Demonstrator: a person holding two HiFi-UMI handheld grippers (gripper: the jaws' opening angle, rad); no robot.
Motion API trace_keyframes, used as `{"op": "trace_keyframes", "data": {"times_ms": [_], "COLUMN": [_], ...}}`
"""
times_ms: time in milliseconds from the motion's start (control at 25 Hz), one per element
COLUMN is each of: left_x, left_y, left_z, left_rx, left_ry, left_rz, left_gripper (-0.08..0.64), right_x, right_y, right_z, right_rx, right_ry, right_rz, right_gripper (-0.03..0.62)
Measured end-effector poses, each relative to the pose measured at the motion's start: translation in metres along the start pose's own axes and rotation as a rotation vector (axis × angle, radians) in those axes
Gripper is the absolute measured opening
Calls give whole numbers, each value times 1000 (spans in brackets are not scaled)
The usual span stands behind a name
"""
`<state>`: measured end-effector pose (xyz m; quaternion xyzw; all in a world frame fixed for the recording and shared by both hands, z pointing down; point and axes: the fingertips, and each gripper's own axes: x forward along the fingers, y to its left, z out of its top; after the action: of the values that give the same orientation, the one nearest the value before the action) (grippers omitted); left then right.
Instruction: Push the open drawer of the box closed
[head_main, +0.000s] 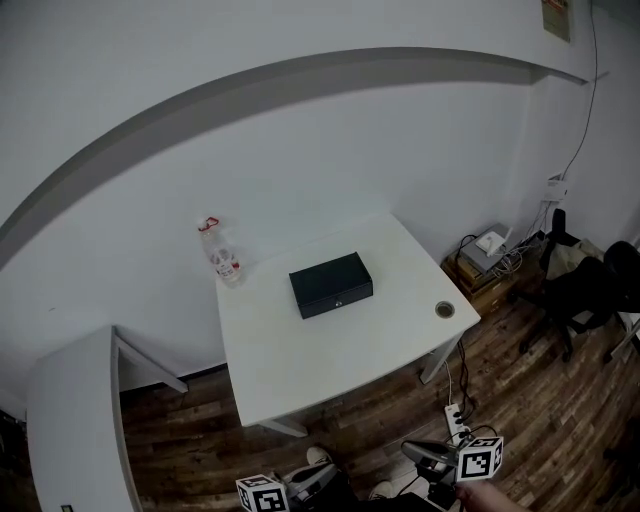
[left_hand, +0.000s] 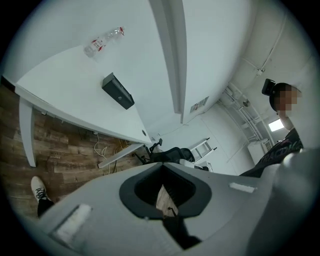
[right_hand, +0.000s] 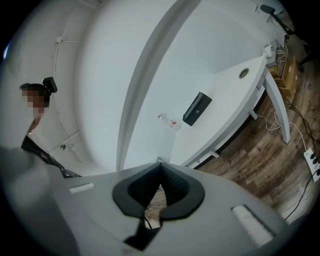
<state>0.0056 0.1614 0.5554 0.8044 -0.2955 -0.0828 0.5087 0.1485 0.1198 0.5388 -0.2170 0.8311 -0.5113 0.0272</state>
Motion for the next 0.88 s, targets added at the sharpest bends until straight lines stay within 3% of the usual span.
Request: {"op": "trace_keyframes", "data": {"times_ms": [360, 880], "left_x": [-15, -26], "left_y": [-22, -27], "left_z": [-10, -20], "left_rx": [9, -12], "left_ry": [1, -11], "left_rz": [-59, -66], "left_gripper": [0, 0], "right_x": [-1, 3], "right_y": [50, 61], "right_z": [-24, -48], "right_rx": [1, 5], "right_ry": [-10, 26], "right_rz": [42, 68], "right_gripper": [3, 3]}}
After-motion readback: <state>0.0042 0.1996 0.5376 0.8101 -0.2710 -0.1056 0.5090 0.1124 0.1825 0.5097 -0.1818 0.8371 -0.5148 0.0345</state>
